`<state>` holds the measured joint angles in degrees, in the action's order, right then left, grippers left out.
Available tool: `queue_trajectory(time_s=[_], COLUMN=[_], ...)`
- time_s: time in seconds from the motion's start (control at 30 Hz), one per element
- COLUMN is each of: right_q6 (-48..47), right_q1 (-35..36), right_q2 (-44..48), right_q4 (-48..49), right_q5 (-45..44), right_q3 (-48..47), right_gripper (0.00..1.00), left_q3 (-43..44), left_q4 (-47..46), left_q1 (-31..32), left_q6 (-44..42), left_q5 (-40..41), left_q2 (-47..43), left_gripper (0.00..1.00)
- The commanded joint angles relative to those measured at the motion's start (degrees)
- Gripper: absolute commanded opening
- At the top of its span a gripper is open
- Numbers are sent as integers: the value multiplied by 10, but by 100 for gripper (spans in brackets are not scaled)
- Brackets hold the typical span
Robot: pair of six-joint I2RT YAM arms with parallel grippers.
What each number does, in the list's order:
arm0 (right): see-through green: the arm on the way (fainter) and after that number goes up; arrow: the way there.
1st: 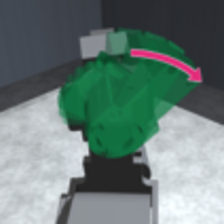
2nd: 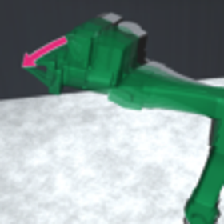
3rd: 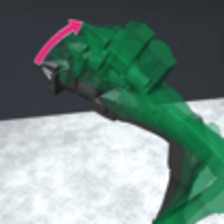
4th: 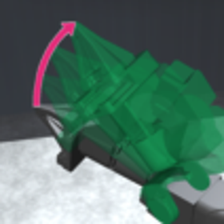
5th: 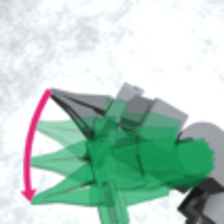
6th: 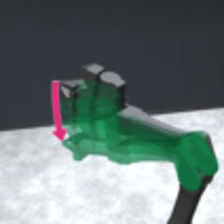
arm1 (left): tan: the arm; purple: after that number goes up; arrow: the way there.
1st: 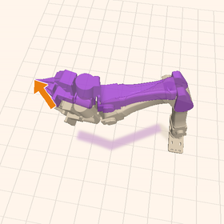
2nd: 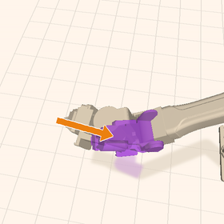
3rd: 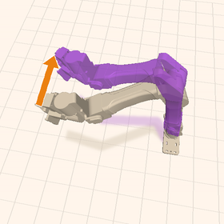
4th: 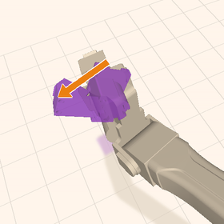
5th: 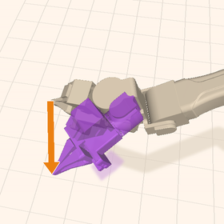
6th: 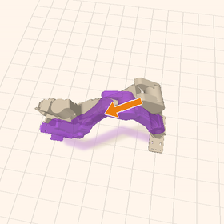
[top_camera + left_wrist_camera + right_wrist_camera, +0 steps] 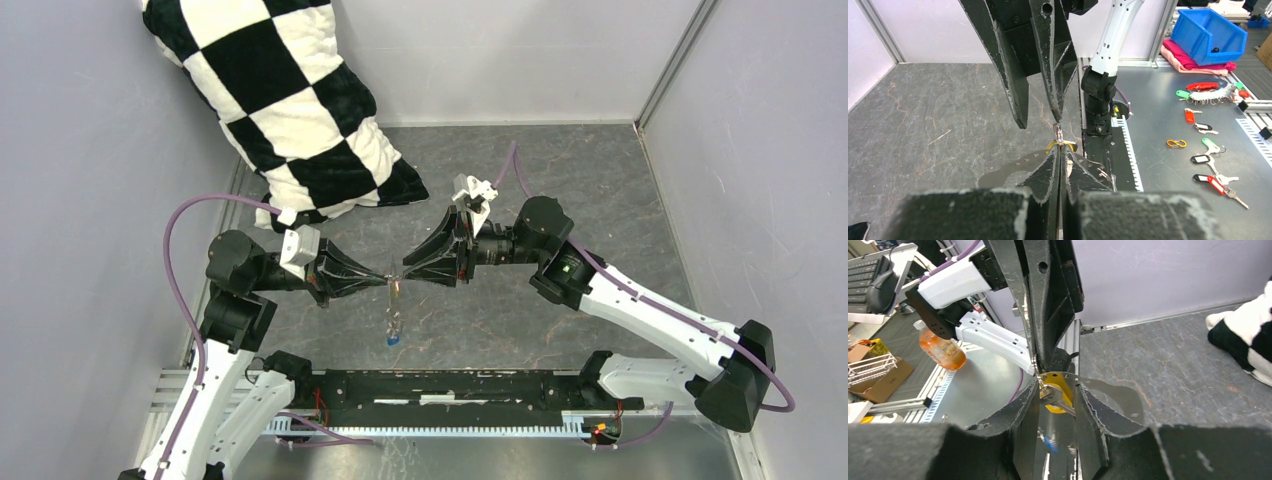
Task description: Put the keys on the keyring
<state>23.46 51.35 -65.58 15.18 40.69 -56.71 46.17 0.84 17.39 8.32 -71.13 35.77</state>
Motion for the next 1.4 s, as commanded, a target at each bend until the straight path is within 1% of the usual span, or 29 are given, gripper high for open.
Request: queue_trajectory(time_s=[0.0,0.2,0.37,0.6,0.7,0.77,0.9,1.03,1.07,1.37], right_q6=[26,31,44,58,61,64,71,70,69,68], right_q1=[-2,-5,-5,-5,-5,-5,-5,-5,-5,-5], right_q2=[6,12,1,-12,-15,-17,-23,-22,-22,-13], right_q4=[55,65,83,105,108,109,116,108,104,86], right_q5=[31,38,38,44,44,44,48,46,46,43], right_q3=[13,23,22,21,25,27,28,27,26,27], right_gripper=[38,41,41,39,34,29,14,1,0,0], left_q3=[24,25,27,26,27,27,29,30,30,32], left_q4=[6,7,7,6,6,6,6,6,6,6], left_q1=[1,1,1,1,1,1,1,1,1,1], left_q6=[-35,-36,-37,-38,-38,-38,-39,-39,-38,-41], left_q5=[-12,-11,-10,-9,-9,-9,-8,-6,-5,-2], left_q2=[-5,-7,-8,-10,-10,-10,-10,-10,-10,-10], left_gripper=[2,2,2,2,2,2,2,2,2,2])
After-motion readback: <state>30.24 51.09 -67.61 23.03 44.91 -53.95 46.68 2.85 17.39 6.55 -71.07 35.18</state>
